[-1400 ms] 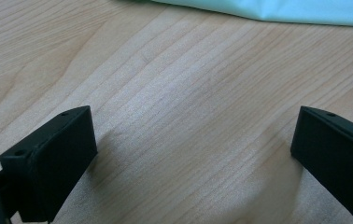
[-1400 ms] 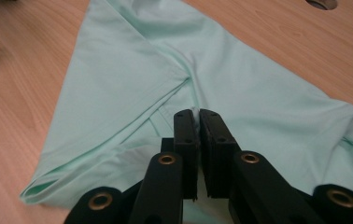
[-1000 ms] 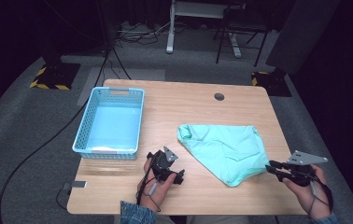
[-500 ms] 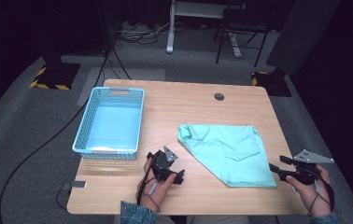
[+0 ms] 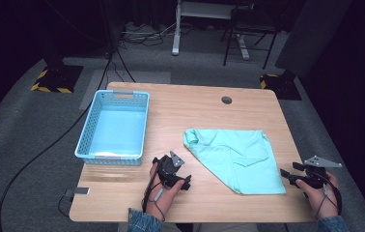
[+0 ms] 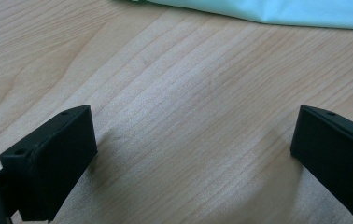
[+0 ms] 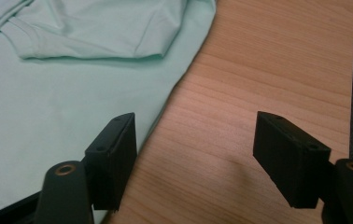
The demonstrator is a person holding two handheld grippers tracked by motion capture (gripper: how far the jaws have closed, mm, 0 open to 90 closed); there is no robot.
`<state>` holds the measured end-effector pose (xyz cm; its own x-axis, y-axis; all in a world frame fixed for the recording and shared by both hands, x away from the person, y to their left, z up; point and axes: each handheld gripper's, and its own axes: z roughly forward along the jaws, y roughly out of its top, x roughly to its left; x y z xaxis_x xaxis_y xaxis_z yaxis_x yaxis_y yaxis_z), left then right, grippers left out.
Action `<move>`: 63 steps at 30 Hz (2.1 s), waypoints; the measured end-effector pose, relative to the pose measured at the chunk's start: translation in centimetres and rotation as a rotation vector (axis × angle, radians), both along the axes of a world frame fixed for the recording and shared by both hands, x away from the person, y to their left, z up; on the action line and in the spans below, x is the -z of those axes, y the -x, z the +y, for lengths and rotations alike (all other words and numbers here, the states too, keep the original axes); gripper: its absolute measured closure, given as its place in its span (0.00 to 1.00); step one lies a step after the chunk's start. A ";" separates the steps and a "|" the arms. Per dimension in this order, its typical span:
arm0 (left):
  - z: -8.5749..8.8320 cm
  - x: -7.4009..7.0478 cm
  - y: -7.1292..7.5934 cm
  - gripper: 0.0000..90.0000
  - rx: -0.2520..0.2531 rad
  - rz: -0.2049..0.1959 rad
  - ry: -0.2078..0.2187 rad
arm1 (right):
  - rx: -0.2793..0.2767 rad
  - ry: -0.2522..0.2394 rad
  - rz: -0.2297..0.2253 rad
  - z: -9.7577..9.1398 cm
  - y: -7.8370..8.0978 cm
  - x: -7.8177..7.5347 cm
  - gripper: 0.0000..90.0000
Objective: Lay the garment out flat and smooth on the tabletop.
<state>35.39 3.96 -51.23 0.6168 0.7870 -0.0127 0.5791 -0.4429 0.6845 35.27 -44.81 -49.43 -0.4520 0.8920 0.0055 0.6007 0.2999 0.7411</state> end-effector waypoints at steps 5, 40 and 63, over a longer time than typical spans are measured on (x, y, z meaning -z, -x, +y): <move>-0.1 0.0 -0.1 0.00 0.008 -0.001 -0.005 | 0.010 -0.008 -0.003 -0.5 -0.4 1.4 0.28; -4.4 -4.6 -1.3 0.07 0.153 -0.086 0.000 | -0.017 0.008 0.003 -0.7 -0.3 1.6 0.15; -7.7 -7.2 -3.5 0.10 0.201 -0.164 0.001 | -0.013 0.007 0.001 -0.7 -0.3 1.6 0.16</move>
<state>38.87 -3.70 -44.04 0.7545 0.6487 0.0995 0.3609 -0.5367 0.7627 35.54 -45.46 -51.01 -0.4635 0.8861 -0.0008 0.5973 0.3131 0.7383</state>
